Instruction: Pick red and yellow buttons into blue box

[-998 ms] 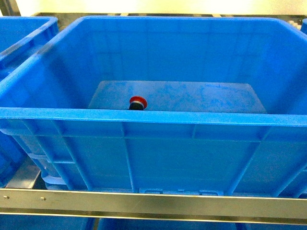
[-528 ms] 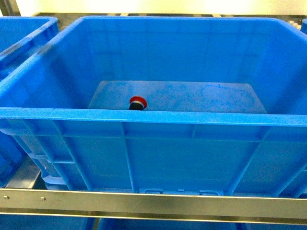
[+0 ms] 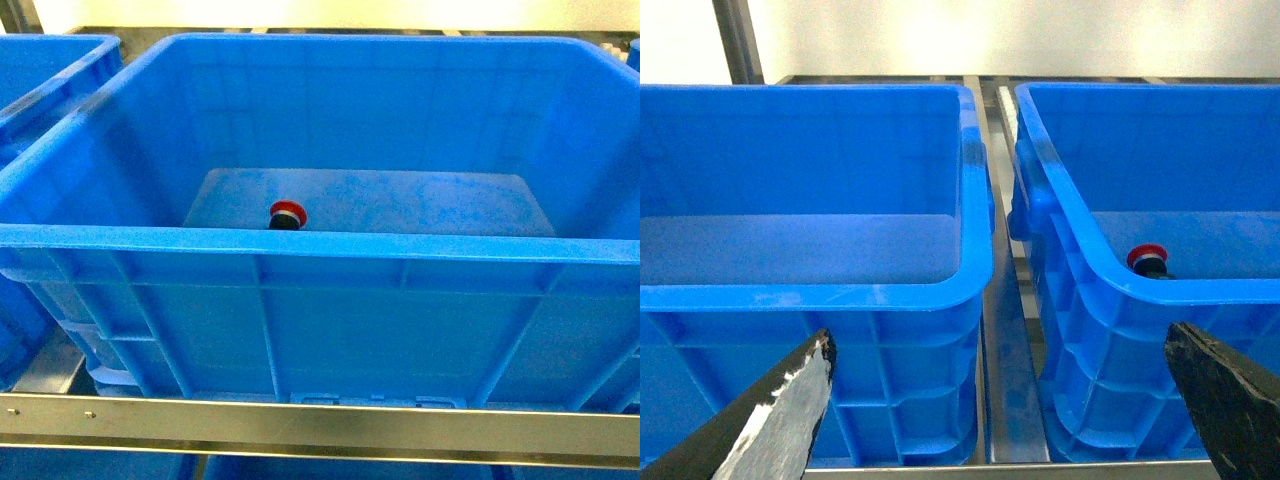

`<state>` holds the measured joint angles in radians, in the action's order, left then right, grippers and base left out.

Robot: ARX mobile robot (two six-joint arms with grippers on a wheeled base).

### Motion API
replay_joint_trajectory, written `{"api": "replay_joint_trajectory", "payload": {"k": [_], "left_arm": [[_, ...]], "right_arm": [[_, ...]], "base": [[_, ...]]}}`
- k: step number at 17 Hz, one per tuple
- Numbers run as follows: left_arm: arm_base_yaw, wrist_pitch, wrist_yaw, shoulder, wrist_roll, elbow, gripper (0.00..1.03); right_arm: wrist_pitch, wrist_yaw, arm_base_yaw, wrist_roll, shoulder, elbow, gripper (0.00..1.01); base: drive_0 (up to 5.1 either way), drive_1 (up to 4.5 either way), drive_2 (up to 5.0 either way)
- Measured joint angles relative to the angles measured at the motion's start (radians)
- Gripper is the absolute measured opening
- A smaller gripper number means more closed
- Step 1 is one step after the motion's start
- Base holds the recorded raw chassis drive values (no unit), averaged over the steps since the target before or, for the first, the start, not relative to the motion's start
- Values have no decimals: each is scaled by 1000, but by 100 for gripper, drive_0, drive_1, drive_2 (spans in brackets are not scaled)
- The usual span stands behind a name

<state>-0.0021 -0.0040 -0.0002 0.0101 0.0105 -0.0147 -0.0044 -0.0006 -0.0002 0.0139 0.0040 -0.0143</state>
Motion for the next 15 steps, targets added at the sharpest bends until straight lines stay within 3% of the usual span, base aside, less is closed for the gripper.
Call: {"api": "replay_joint_trajectory", "payload": {"k": [15], "left_arm": [[0,0,0,0,0,0,98]], "right_arm": [[0,0,0,0,0,0,98]], "base": [[0,0,0]]}}
